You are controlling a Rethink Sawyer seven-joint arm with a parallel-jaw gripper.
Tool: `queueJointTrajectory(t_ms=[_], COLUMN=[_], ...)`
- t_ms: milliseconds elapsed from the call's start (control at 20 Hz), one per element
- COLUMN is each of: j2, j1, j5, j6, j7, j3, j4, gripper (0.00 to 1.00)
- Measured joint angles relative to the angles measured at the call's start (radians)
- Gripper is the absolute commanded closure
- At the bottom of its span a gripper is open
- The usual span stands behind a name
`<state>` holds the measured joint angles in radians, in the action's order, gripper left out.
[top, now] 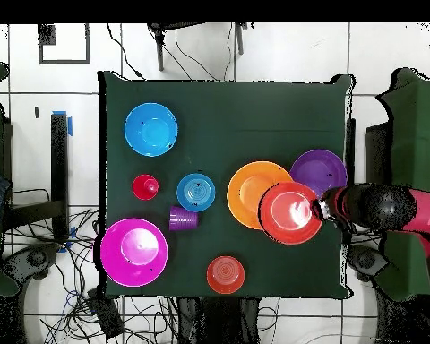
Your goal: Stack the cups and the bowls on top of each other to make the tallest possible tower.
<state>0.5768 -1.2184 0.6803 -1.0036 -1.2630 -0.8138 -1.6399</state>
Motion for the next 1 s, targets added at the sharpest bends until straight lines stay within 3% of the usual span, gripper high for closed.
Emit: queueJointTrajectory(t_ms=[350,1000], j2=[-0.072,-0.122], j1=[0.052,0.154], j5=[0.003,-0.041], j6=[0.132,0.136], j7=[0.0,0.0], j3=[0.002,0.007], j4=[0.044,0.1], gripper=[1.0,1.0])
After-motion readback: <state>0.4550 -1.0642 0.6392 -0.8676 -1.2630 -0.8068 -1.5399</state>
